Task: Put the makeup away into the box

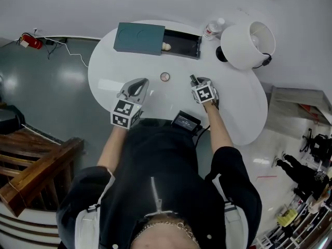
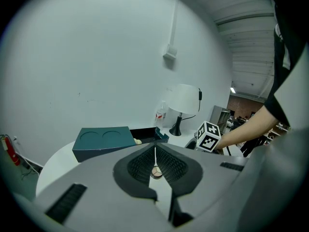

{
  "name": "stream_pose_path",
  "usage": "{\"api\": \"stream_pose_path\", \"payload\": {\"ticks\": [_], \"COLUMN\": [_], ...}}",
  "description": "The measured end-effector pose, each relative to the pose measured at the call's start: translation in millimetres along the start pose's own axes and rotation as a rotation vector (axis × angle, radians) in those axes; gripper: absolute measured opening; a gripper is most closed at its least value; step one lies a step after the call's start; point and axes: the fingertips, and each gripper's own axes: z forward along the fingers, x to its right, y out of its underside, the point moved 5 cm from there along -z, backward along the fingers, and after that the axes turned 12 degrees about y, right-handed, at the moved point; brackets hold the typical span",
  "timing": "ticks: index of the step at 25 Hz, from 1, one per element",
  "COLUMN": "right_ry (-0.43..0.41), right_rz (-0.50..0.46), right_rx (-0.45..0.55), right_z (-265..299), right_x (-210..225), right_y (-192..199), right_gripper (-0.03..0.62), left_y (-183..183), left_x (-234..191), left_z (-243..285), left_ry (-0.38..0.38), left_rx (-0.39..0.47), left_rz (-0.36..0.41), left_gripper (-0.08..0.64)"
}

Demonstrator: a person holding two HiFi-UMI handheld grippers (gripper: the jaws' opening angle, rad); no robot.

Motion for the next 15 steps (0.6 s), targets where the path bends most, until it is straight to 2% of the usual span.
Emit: {"api": "stream_pose_path", "payload": {"ticks": [4, 9, 15], "right_ry": [-0.004, 0.009, -0.002], "right_rz": [-0.001, -0.011, -0.026], "right_rx": [-0.008, -0.031, 0.072], "right_z": [3.3, 3.3, -12.4], "right_x": [-0.5, 2.0, 7.3], "right_y": [1.2, 6.4, -28.6], "right_gripper": [0.088, 0.087, 0.087], "left_y": [4.1, 4.7, 7.8], "left_x": [-2.6, -5.7, -8.7], "left_z": [0.2, -3.8, -6.3], "left_ry": [0.002, -0.003, -0.009], "left_rx": [-0.001, 0.004, 0.004], "left_rz": [0.003, -0.006, -0.015], "left_gripper": [0.015, 0.015, 0.015]}}
